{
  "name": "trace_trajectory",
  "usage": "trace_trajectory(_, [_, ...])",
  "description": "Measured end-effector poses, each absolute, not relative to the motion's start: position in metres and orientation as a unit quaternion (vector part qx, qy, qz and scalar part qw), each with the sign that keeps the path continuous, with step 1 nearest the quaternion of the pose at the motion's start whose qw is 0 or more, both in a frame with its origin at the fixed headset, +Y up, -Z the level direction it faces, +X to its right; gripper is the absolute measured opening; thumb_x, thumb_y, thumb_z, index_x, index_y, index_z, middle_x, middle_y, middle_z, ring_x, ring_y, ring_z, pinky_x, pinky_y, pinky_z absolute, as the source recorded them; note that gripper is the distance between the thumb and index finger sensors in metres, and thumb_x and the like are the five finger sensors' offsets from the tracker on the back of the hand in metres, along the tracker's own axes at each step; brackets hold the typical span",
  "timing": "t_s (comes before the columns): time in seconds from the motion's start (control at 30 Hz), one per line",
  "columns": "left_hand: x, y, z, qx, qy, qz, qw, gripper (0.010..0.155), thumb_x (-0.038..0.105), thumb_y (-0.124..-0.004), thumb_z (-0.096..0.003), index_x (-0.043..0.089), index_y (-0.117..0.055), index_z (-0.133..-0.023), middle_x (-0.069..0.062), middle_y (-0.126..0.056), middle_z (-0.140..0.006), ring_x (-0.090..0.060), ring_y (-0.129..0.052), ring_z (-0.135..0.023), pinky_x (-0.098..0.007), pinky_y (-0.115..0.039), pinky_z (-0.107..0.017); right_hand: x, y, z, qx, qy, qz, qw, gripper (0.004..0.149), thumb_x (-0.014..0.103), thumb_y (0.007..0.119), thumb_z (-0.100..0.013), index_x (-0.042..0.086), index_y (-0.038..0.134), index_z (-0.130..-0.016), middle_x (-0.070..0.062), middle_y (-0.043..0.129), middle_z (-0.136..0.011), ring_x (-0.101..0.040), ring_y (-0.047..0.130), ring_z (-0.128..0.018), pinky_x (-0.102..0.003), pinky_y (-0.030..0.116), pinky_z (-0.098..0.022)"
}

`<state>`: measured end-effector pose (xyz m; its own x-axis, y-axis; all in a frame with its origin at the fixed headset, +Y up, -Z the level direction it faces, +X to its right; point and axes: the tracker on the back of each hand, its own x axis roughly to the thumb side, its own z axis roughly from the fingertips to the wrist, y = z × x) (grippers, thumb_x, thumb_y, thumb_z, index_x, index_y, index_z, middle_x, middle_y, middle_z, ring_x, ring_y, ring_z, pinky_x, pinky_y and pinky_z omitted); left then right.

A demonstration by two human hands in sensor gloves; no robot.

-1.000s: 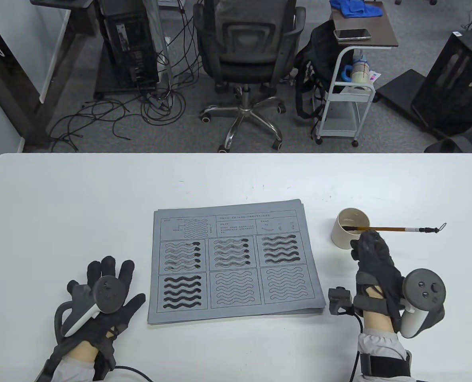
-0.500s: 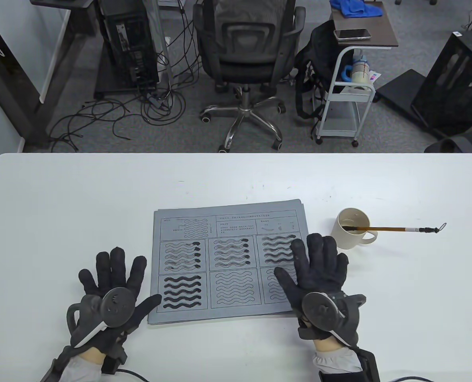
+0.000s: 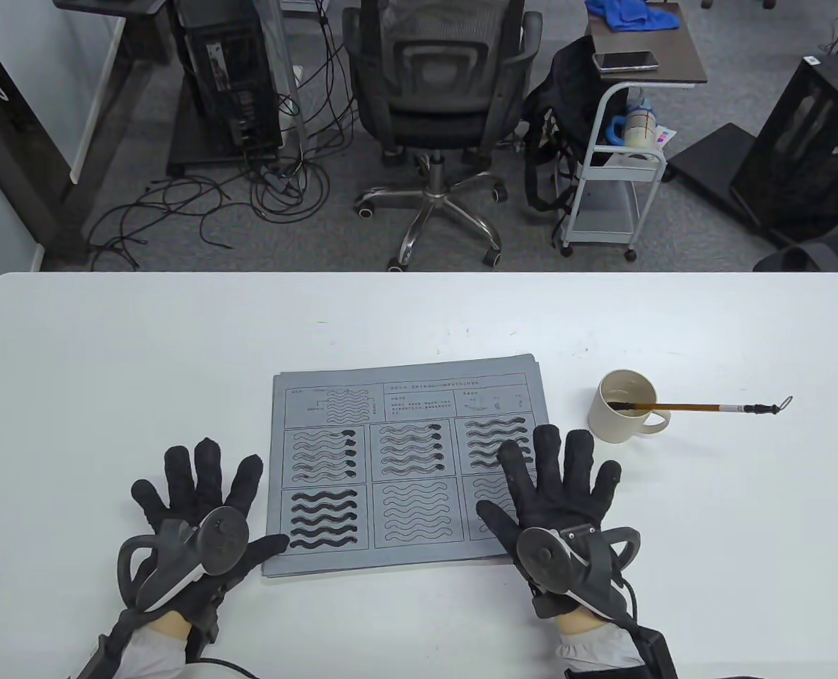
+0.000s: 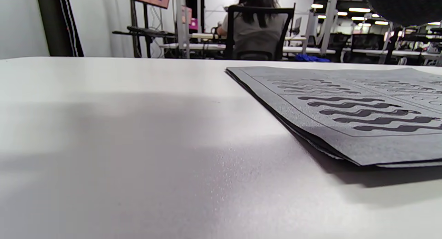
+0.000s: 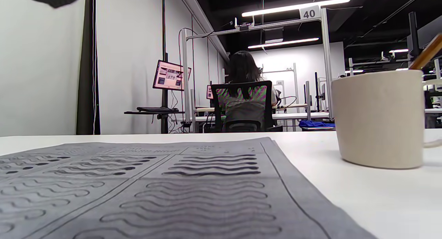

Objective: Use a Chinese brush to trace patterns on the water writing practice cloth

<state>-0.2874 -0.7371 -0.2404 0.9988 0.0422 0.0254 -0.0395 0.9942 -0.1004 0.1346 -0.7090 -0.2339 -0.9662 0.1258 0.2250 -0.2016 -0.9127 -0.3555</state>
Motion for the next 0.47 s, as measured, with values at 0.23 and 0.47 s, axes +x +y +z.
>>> trace_trajectory(0.23, [-0.291, -0.736, -0.242, -0.052, 0.000, 0.021, 0.998, 0.102, 0.077, -0.065, -0.0431, 0.051, 0.019, -0.094, 0.001, 0.035, -0.101, -0.034, 0.028, -0.096, -0.080, -0.001, -0.069, 0.140, -0.707, -0.233, 0.088, -0.199, 0.970, 0.107, 0.074, 0.061, 0.067, -0.053, 0.026, 0.039, -0.112, -0.021, 0.023, -0.121, -0.053, 0.007, -0.105, -0.079, 0.010, -0.063])
trace_trajectory(0.47, [-0.297, -0.737, -0.245, -0.065, 0.009, 0.035, 0.997, 0.097, 0.077, -0.061, -0.0451, 0.050, 0.017, -0.096, 0.000, 0.031, -0.104, -0.035, 0.025, -0.097, -0.079, -0.003, -0.069, 0.148, -0.706, -0.238, 0.073, -0.189, 0.970, 0.135, 0.073, 0.059, 0.068, -0.053, 0.024, 0.042, -0.111, -0.022, 0.029, -0.121, -0.054, 0.009, -0.105, -0.079, 0.011, -0.063])
